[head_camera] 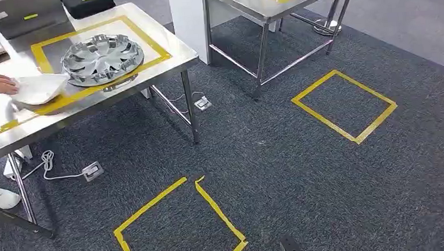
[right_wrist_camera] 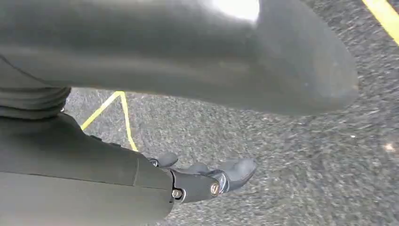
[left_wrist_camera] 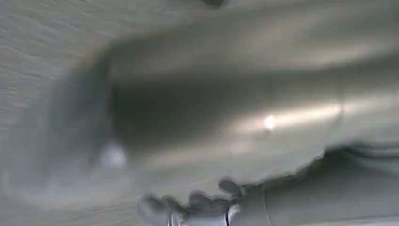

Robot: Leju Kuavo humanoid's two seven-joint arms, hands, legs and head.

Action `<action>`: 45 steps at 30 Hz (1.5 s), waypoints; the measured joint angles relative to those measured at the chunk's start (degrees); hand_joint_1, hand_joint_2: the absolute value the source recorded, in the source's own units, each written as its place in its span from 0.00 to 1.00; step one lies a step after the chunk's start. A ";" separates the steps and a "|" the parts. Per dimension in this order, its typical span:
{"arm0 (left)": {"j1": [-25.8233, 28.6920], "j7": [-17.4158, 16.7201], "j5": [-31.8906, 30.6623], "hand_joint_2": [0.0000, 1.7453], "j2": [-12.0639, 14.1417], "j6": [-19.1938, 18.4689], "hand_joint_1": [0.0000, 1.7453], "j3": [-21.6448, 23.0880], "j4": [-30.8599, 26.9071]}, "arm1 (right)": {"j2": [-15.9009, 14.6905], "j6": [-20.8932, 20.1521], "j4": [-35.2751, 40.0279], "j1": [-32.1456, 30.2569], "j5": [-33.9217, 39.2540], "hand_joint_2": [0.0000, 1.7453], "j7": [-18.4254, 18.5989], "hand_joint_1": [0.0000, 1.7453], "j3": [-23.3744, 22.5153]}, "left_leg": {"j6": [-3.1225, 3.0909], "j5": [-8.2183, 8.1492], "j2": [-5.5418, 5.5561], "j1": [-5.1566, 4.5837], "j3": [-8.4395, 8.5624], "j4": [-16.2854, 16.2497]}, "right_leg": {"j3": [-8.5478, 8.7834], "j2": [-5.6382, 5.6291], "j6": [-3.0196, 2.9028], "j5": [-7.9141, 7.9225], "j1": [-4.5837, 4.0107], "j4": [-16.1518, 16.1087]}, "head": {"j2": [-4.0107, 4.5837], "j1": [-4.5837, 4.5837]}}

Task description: Take the parts from the cabinet and place them on the table.

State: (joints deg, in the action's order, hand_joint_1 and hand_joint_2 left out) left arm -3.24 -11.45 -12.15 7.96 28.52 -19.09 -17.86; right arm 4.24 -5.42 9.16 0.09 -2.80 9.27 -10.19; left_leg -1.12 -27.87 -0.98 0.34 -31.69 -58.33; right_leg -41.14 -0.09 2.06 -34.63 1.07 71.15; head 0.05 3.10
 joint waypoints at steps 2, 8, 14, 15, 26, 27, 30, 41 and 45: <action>0.59 0.48 2.53 0.00 -1.61 0.11 0.00 -3.12 1.61 | -0.31 0.00 0.00 0.10 0.09 0.00 -0.04 0.00 0.00 | -0.31 1.46 0.09 -0.31 -1.91 -0.24 | 0.57 -0.01 -0.11 -0.54 -0.24 4.40 | 0.02 0.07; 1.18 -2.82 0.32 0.00 -6.85 -4.22 0.00 -6.79 5.39 | -0.61 -0.09 0.04 0.83 -0.79 0.00 1.35 0.00 0.02 | 0.57 5.00 0.37 -0.90 -5.36 -0.47 | 14.45 -0.06 -2.49 2.67 -1.76 -13.34 | 0.00 0.94; 1.62 -2.18 -0.01 0.00 -9.34 -6.49 0.00 -7.05 6.67 | -0.79 -0.61 0.02 0.91 -1.27 0.00 1.90 0.00 0.09 | 2.47 -2.22 0.87 -0.40 -7.72 -6.36 | 11.61 0.46 -4.37 6.28 -1.08 -14.78 | 0.02 0.87; 1.60 -2.18 -0.03 0.00 -9.36 -6.53 0.00 -7.05 6.70 | -0.79 -0.61 0.02 0.83 -1.27 0.00 2.03 0.00 0.09 | 2.82 -5.45 0.86 -0.20 -8.66 -10.72 | 10.78 0.54 -4.27 6.98 -1.03 -14.75 | 0.02 0.88; 1.15 7.02 -5.10 1.00 -10.24 -14.72 0.00 -6.00 6.80 | -1.00 1.01 0.02 1.11 -2.05 1.00 1.68 0.00 0.22 | 1.76 -3.51 1.25 0.14 4.25 0.74 | 4.29 0.84 -0.72 12.64 -0.10 -13.19 | 0.02 1.20; 0.90 8.53 -6.11 1.00 -10.26 -17.01 0.00 -5.41 6.80 | -1.03 1.79 0.02 1.11 -2.19 1.00 1.66 0.00 0.24 | 0.92 -3.01 1.01 0.36 3.93 0.88 | 4.02 0.71 -0.41 12.16 0.16 -12.78 | 0.00 1.23; -1.48 7.67 -9.45 1.00 -10.34 -21.64 0.00 -3.05 6.78 | -1.00 3.76 0.02 1.24 -2.19 1.00 1.90 0.00 0.24 | -0.25 -1.75 0.90 0.13 2.53 0.83 | 0.59 0.54 -0.11 3.37 -0.04 -2.61 | 0.02 1.31; -1.54 8.07 -1.14 1.00 -9.64 -24.70 0.00 7.31 -3.38 | -2.08 4.59 -0.13 -7.64 0.07 1.00 -2.21 0.00 3.67 | 0.12 0.05 0.57 -1.08 -0.09 0.21 | 11.42 0.48 -2.03 5.81 -1.37 -13.86 | 0.02 1.29; 2.76 9.18 3.54 1.00 -9.43 -25.99 0.00 10.55 -4.17 | -2.45 4.81 3.13 -8.24 1.01 1.00 -4.75 0.00 5.31 | 0.76 0.43 0.37 -0.95 0.01 0.43 | 11.19 0.42 -2.43 5.86 -1.47 -13.61 | 0.02 1.23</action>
State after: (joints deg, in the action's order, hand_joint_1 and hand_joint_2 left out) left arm -0.47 -2.27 -8.61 -1.46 2.53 -8.54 -22.03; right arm 1.79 -0.61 12.29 -8.15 -1.79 4.52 -4.87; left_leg -0.36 -27.44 -0.60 -0.61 -31.68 -57.90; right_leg -29.95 0.34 -0.36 -28.77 -0.40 57.54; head 0.07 4.33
